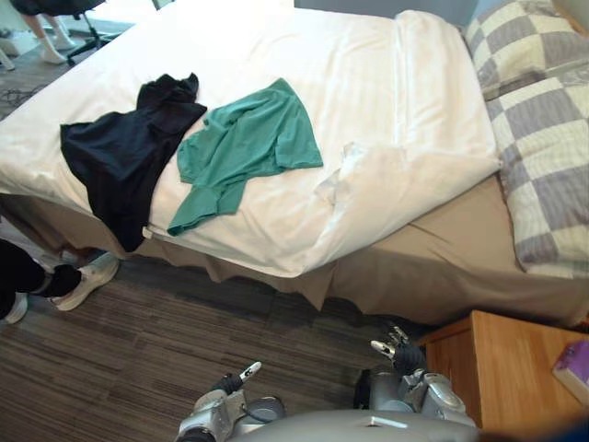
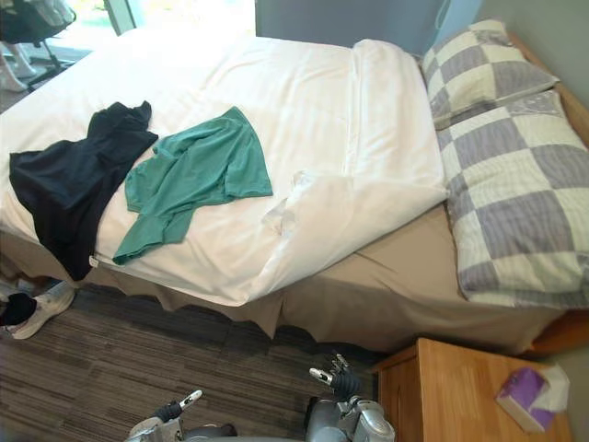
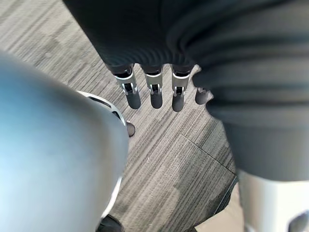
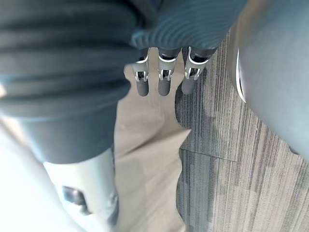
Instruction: Tidy the bed and pick cloth on bed and put in laundry
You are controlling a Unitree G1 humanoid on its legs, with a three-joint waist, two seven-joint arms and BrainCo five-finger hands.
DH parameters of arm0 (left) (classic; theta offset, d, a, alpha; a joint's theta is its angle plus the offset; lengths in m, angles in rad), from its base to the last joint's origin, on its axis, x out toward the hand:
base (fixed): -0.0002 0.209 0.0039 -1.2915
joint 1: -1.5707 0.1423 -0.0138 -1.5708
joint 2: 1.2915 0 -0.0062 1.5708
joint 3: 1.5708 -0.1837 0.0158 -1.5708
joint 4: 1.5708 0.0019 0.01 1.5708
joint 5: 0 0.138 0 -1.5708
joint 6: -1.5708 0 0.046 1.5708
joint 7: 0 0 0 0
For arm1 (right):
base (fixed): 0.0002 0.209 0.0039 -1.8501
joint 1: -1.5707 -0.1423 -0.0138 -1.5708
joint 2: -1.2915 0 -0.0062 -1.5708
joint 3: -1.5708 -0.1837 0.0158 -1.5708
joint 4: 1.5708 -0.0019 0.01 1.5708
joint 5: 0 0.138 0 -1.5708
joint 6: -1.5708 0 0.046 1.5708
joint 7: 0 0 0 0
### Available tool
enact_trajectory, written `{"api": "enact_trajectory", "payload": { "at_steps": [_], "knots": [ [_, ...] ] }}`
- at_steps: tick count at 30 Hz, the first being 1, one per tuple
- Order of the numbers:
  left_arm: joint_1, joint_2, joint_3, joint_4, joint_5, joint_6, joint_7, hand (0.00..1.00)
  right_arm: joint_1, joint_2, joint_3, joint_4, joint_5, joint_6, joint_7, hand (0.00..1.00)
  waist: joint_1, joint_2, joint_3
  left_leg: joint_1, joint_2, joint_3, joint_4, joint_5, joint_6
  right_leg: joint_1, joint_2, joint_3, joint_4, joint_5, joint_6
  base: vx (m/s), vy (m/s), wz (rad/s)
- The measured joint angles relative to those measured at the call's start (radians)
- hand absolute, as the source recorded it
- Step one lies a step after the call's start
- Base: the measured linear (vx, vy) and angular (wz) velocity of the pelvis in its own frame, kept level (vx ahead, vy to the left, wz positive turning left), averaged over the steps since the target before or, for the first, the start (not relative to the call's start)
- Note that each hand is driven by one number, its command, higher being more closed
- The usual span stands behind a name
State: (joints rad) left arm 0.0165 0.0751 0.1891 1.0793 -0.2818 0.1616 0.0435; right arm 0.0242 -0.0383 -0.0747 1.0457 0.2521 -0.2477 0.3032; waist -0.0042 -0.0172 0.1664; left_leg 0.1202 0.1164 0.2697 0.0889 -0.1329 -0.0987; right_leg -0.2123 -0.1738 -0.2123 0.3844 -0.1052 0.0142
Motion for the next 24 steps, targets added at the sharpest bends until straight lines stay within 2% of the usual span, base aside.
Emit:
{"api": "enact_trajectory", "payload": {
  "at_steps": [2,3,4,6,7,10,11,12,13,14,16,19,21,24],
  "knots": [
    [0.008,-0.037,0.022,0.003,-0.002,-0.005,0.0,0.0,-0.008,-0.02,0.002,0.005,0.0,-0.002,0.003,0.0,-0.002,0.036,0.001,0.058,0.027,0.081,-0.062,0.045,-0.031,0.017,0.038,-0.002,0.004,-0.022,-0.034,0.29,-0.139,-0.19],
    [0.008,-0.041,0.024,0.003,0.001,-0.006,-0.001,0.0,-0.011,-0.021,0.002,0.011,0.0,-0.002,0.004,0.0,-0.003,0.041,-0.001,0.072,0.032,0.093,-0.074,0.054,-0.036,0.023,0.047,-0.003,0.004,-0.026,-0.04,0.3,-0.166,-0.25],
    [0.008,-0.043,0.028,0.002,0.009,-0.007,-0.002,0.0,-0.012,-0.021,0.005,0.013,0.0,0.002,0.005,0.0,-0.004,0.041,-0.001,0.092,0.041,0.11,-0.085,0.073,-0.039,0.041,0.057,-0.009,0.002,-0.032,-0.046,0.22,-0.163,-0.14],
    [0.01,-0.04,0.03,0.001,0.032,-0.007,-0.001,0.0,-0.007,-0.019,0.008,0.013,0.0,0.006,0.007,0.0,-0.005,0.033,-0.005,0.107,0.043,0.115,-0.077,0.087,-0.035,0.066,0.055,-0.022,-0.001,-0.049,-0.034,0.12,-0.108,0.01],
    [0.01,-0.033,0.034,-0.002,0.038,-0.007,0.002,0.0,-0.005,-0.016,0.009,0.015,0.0,0.015,0.009,0.0,-0.005,0.018,-0.012,0.104,0.035,0.129,-0.055,0.086,-0.035,0.074,0.043,-0.021,-0.006,-0.078,-0.03,0.08,-0.074,0.15],
    [0.015,-0.026,0.049,-0.017,0.034,-0.015,0.007,0.0,0.002,-0.012,0.012,0.012,0.012,0.029,0.011,0.0,-0.003,-0.002,-0.01,0.035,0.039,0.133,0.079,0.082,-0.032,0.103,0.024,-0.019,-0.055,-0.088,-0.022,0.04,-0.077,0.16],
    [0.027,-0.027,0.052,-0.034,0.019,-0.023,0.007,0.0,0.008,-0.014,0.023,0.011,0.026,0.036,0.01,0.0,0.004,-0.003,-0.01,-0.01,0.063,0.134,0.184,0.078,-0.029,0.132,0.025,-0.018,-0.1,-0.073,-0.016,0.03,-0.061,0.06],
    [0.031,-0.031,0.054,-0.04,0.016,-0.027,0.007,0.0,0.011,-0.015,0.031,0.01,0.033,0.036,0.009,0.0,0.009,-0.006,-0.009,-0.027,0.072,0.134,0.216,0.072,-0.027,0.142,0.026,-0.016,-0.115,-0.067,-0.018,0.02,-0.016,-0.03],
    [0.034,-0.038,0.057,-0.04,0.017,-0.035,0.007,0.0,0.013,-0.019,0.039,0.011,0.047,0.036,0.004,0.0,0.016,-0.001,-0.012,-0.031,0.078,0.135,0.229,0.044,-0.011,0.151,0.03,-0.013,-0.126,-0.064,-0.017,0.01,0.035,-0.14],
    [0.039,-0.049,0.058,-0.038,0.017,-0.038,0.006,0.0,0.013,-0.021,0.044,0.008,0.081,0.035,-0.008,0.0,0.014,0.015,-0.022,-0.016,0.078,0.144,0.18,0.038,0.002,0.149,0.036,-0.007,-0.117,-0.063,-0.018,0.02,0.071,-0.27],
    [0.041,-0.058,0.058,-0.036,0.021,-0.038,0.005,0.0,0.013,-0.019,0.044,-0.003,0.177,0.033,-0.051,0.0,0.012,0.03,-0.031,0.029,0.069,0.189,0.108,0.042,0.0,0.132,0.046,0.012,-0.099,-0.064,-0.014,0.02,0.094,-0.3],
    [0.04,-0.05,0.06,-0.036,0.021,-0.029,0.007,0.0,0.023,0.003,0.021,-0.009,0.306,0.002,-0.145,0.0,0.009,0.024,-0.038,0.042,0.058,0.223,0.066,0.042,0.0,0.125,0.053,0.028,-0.129,-0.033,0.0,0.02,0.105,-0.23],
    [0.04,-0.051,0.064,-0.035,0.019,-0.02,0.007,0.0,0.037,0.011,-0.054,-0.009,0.396,-0.048,-0.246,0.0,0.004,0.028,-0.039,0.072,0.051,0.25,0.031,0.048,-0.007,0.148,0.059,0.035,-0.174,-0.004,0.005,0.02,0.088,-0.19],
    [0.045,-0.05,0.063,-0.033,0.02,-0.015,0.006,0.0,0.047,0.004,-0.137,-0.029,0.422,-0.095,-0.367,0.0,-0.003,0.029,-0.043,0.109,0.041,0.269,-0.011,0.066,-0.014,0.196,0.066,0.038,-0.236,0.027,0.009,0.0,0.069,-0.13]
  ]
}}
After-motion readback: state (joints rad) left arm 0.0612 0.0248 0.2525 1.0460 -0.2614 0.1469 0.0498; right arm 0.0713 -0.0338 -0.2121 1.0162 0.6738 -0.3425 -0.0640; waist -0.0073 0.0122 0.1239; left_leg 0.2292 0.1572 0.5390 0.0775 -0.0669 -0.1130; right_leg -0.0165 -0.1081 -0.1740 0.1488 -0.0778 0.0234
